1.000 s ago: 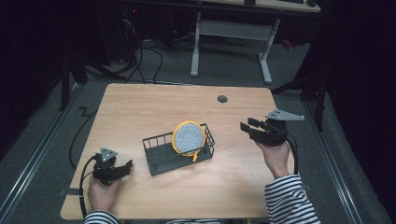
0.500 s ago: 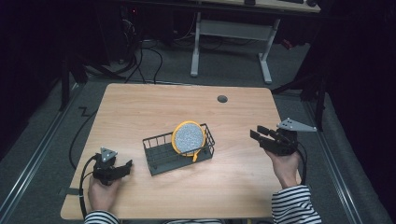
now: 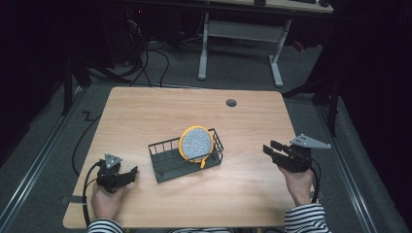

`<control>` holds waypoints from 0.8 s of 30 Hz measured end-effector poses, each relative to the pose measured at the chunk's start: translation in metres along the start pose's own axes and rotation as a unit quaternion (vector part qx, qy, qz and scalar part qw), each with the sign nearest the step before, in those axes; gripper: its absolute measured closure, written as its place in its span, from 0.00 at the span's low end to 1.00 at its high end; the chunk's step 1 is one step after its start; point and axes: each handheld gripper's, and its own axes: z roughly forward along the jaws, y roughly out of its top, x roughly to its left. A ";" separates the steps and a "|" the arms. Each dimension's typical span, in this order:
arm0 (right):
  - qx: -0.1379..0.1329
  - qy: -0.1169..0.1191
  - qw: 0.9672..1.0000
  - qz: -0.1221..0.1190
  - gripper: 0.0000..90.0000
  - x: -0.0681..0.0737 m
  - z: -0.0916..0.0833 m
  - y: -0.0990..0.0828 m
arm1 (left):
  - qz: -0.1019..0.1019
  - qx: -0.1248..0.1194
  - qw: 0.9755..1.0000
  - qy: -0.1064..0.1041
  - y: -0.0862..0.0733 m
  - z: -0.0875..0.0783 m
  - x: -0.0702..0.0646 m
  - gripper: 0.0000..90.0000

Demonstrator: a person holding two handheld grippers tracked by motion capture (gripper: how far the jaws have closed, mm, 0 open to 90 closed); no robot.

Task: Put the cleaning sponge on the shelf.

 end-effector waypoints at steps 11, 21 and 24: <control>0.006 -0.005 1.000 0.014 0.65 -0.002 -0.002 -0.021 | 0.000 0.000 1.000 0.000 0.000 0.000 0.000 0.30; 0.015 -0.005 1.000 0.022 0.65 -0.001 0.006 -0.035 | 0.000 0.000 1.000 0.000 0.000 0.000 0.000 0.30; 0.018 -0.007 1.000 0.023 0.65 -0.002 0.008 -0.039 | 0.000 0.000 1.000 0.000 0.000 0.000 0.000 0.30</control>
